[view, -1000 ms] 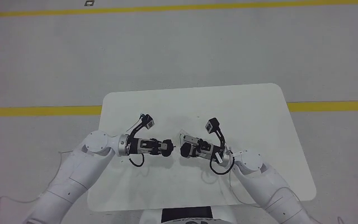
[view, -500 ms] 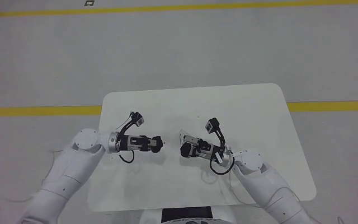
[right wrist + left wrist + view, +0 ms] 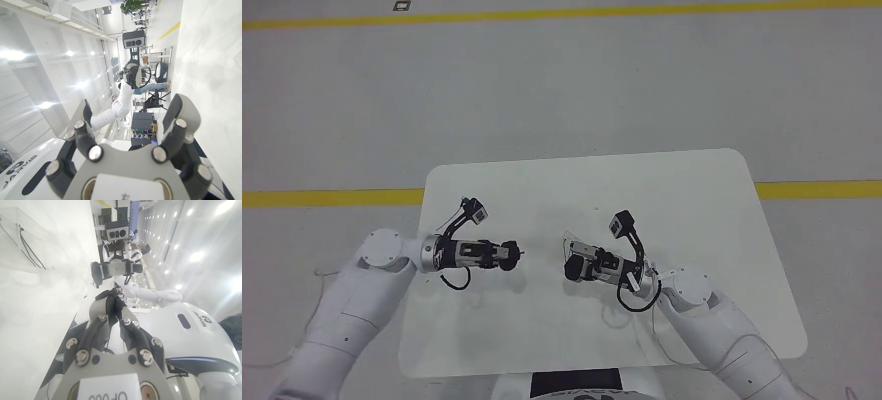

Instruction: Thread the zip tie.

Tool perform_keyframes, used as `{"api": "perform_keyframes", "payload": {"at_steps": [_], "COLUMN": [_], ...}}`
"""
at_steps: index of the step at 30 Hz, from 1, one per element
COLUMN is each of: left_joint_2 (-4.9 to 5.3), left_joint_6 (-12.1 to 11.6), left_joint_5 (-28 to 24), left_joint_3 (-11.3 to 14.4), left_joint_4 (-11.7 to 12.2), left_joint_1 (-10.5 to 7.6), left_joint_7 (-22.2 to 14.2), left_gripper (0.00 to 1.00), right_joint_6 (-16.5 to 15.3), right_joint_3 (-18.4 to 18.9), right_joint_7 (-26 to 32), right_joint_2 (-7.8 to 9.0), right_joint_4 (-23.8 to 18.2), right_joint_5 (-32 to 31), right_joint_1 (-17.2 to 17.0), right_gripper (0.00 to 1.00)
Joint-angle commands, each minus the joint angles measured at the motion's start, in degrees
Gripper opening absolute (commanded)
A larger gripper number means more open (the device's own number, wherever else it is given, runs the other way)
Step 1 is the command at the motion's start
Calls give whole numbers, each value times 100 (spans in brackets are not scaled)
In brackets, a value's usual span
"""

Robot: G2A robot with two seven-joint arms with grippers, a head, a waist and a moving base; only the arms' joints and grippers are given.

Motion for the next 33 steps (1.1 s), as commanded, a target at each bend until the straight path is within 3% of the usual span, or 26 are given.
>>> {"api": "perform_keyframes", "payload": {"at_steps": [1, 18, 21, 27, 29, 33], "left_joint_2": [0, 0, 0, 0, 0, 0], "left_joint_6": [0, 0, 0, 0, 0, 0], "left_joint_5": [4, 4, 4, 4, 4, 4], "left_joint_3": [-1, -1, -1, -1, -1, -1], "left_joint_4": [-2, -2, -2, -2, -2, -2], "left_joint_1": [1, 1, 1, 1, 1, 1], "left_joint_7": [0, 0, 0, 0, 0, 0], "left_gripper": [0, 0, 0, 0, 0, 0], "right_joint_6": [0, 10, 456, 2241, 2464, 2474], "right_joint_3": [0, 1, -13, -92, -161, -165], "right_joint_7": [0, -23, -185, -600, -654, -725], "right_joint_2": [0, 0, 32, 93, 91, 91], "right_joint_4": [0, -9, -293, -926, -1058, -1104], "right_joint_5": [0, -27, -720, -1970, -2044, -2029], "right_joint_1": [0, 4, 118, 264, 221, 175], "right_gripper": [100, 100, 100, 100, 100, 100]}}
